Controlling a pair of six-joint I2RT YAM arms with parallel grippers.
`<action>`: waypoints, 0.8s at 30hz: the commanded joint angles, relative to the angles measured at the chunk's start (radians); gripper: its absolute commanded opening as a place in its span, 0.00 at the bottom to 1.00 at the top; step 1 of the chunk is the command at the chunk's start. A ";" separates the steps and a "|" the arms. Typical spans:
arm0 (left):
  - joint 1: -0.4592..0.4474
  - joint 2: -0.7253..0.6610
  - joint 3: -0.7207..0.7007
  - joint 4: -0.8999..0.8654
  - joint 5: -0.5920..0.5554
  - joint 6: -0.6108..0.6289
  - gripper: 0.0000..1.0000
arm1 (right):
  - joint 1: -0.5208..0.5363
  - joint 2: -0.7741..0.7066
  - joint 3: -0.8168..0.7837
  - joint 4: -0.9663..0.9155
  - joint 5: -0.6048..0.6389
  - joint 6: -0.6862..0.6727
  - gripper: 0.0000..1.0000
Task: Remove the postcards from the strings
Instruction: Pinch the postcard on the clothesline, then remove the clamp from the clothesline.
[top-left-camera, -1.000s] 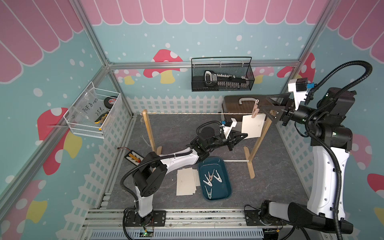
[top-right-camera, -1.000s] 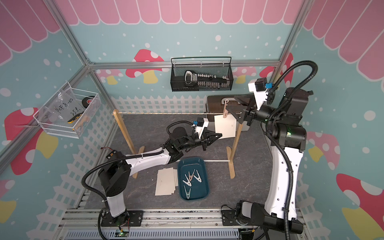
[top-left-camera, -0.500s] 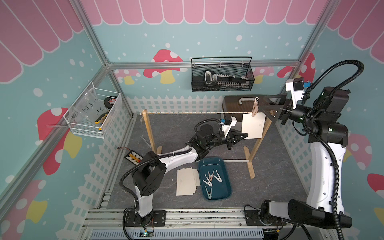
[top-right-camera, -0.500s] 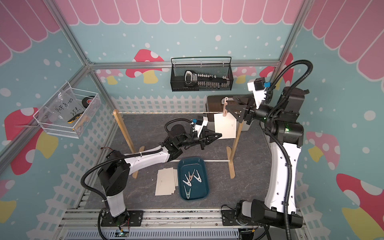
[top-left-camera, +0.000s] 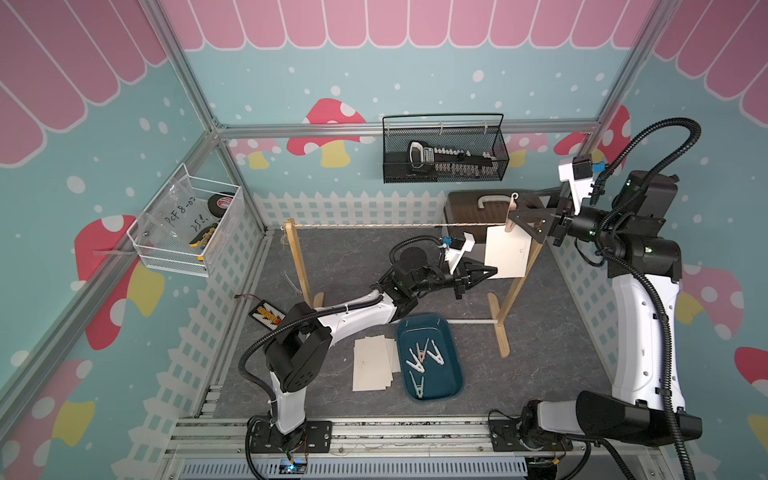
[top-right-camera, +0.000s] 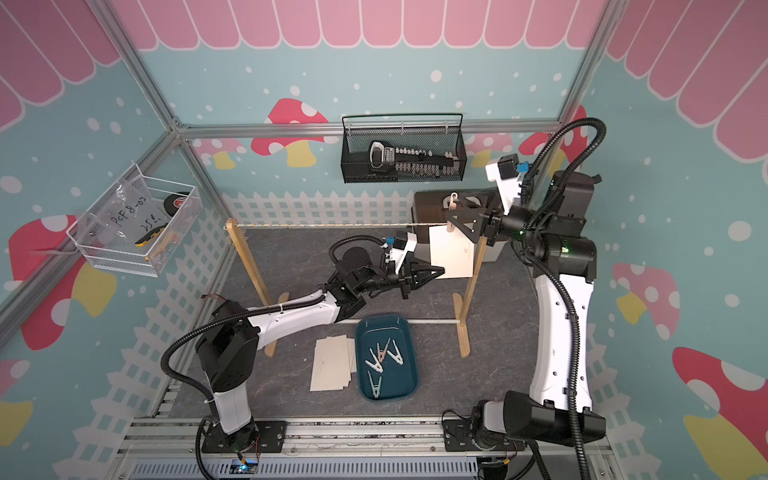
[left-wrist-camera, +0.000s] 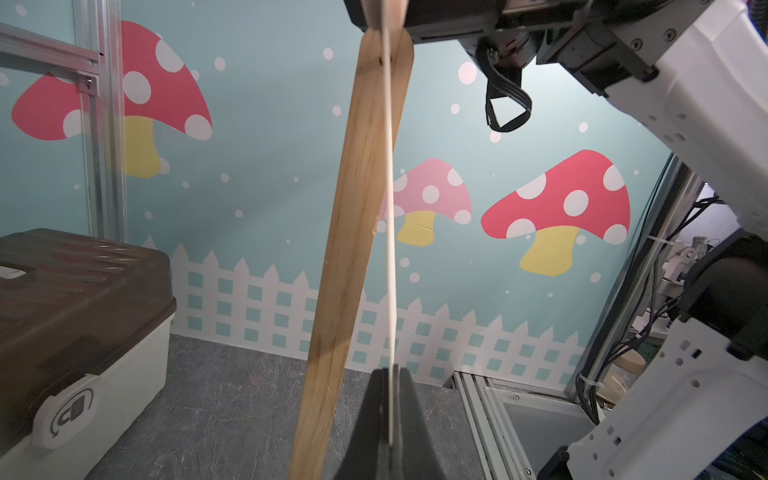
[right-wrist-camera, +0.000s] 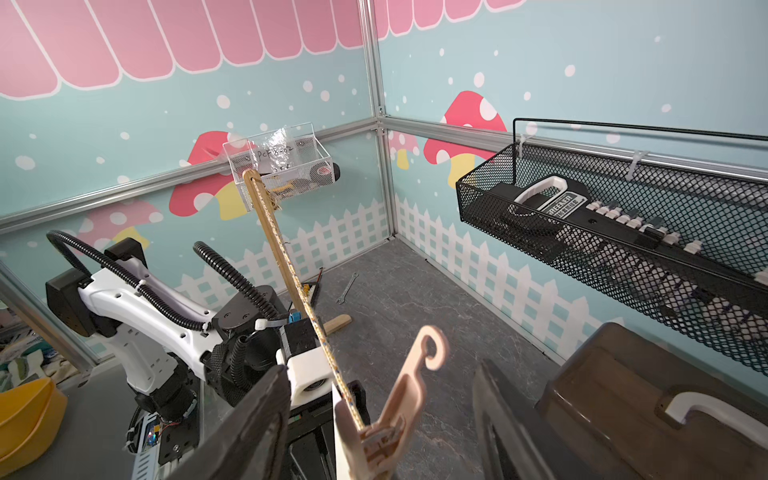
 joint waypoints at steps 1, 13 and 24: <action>0.008 0.001 0.028 0.002 0.020 -0.005 0.00 | 0.018 0.011 0.013 -0.047 -0.026 -0.034 0.69; 0.011 0.001 0.029 0.001 0.023 -0.007 0.00 | 0.042 0.016 0.026 -0.090 -0.018 -0.071 0.68; 0.019 -0.001 0.029 -0.007 0.017 -0.013 0.00 | 0.043 -0.006 0.032 -0.097 -0.033 -0.087 0.57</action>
